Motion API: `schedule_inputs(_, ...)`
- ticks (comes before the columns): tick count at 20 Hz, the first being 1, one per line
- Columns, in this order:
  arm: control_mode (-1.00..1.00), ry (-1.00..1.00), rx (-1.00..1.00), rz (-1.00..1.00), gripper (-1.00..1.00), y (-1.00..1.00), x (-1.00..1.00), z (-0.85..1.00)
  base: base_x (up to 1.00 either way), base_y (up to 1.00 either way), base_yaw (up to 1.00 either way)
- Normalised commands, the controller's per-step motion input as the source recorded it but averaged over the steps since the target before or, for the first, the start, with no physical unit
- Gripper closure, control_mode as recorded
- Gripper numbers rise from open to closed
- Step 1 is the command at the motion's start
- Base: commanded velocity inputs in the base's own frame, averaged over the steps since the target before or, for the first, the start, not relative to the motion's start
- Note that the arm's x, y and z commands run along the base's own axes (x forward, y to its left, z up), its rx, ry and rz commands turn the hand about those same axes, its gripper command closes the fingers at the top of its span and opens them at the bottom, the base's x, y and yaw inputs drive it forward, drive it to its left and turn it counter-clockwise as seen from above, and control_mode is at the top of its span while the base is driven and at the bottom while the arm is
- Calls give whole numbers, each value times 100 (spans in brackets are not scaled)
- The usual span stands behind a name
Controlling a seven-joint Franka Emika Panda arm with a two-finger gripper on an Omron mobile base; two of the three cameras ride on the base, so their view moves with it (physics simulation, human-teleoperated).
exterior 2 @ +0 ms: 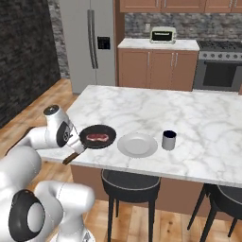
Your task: Pick up the pan with the steak in it and place it on the dining table. Then place the steak on the plate.
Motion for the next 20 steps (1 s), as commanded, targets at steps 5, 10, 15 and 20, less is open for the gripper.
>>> schedule_inputs(5,-100,10,18,-13,-100,-12,40,24,0,0,0)
schedule_inputs(10,-100,4,11,-8,-100,-18,62,2,0,0,0)
schedule_inputs(15,-100,0,2,-8,-100,-7,59,-5,0,0,0)
schedule_inputs(20,-100,0,-1,-3,-100,2,16,-2,0,0,0)
